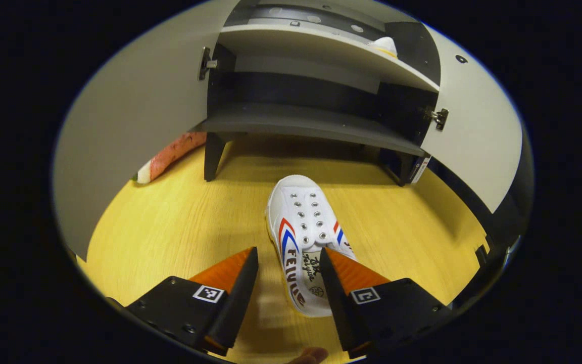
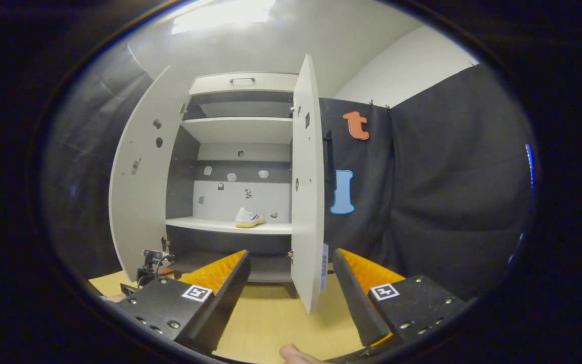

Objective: Grab one shoe with the right hand and put it into the shoe cabinet, grab the other shoe with the left hand and put it into the shoe cabinet; then close the right door with the right hand and the left door with the left hand.

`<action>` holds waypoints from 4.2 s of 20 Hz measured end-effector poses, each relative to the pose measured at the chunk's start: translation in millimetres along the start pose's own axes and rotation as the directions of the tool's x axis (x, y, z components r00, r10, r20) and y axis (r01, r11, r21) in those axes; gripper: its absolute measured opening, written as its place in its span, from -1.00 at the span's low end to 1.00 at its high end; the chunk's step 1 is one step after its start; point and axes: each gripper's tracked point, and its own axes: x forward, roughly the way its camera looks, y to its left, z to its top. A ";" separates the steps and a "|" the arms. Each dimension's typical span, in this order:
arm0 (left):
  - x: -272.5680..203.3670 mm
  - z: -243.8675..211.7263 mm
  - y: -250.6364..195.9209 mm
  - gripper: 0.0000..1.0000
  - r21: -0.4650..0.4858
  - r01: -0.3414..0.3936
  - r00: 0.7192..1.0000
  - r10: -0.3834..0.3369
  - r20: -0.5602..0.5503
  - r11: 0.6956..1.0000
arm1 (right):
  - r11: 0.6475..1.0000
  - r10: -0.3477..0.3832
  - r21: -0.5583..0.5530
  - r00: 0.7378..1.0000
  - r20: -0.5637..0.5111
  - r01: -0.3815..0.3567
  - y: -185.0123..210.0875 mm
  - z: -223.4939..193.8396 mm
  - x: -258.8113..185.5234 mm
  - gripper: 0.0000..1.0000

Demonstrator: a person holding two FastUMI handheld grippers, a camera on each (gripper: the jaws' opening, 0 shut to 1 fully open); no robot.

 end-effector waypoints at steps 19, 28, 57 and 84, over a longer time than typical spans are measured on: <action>-46.8 58.9 -4.2 -0.93 0.030 -0.063 0.986 0.058 0.155 0.998 | 0.984 0.135 0.150 0.953 -0.270 -0.096 23.9 -120.9 8.4 0.96; -150.6 154.2 -28.9 -0.94 0.085 -0.052 0.928 0.017 0.373 0.995 | 0.983 0.102 0.172 0.971 -0.219 -0.064 7.9 -109.3 -0.8 0.96; -74.9 436.8 -39.4 -0.94 -0.093 -0.100 0.861 0.133 0.492 0.991 | 0.988 0.100 0.127 0.990 -0.099 -0.087 -11.2 -76.1 -21.7 0.96; -63.4 461.1 -9.6 0.87 0.023 -0.265 0.873 0.230 0.429 0.964 | 0.984 0.047 0.174 0.995 -0.090 -0.031 -34.8 -76.0 -26.2 0.96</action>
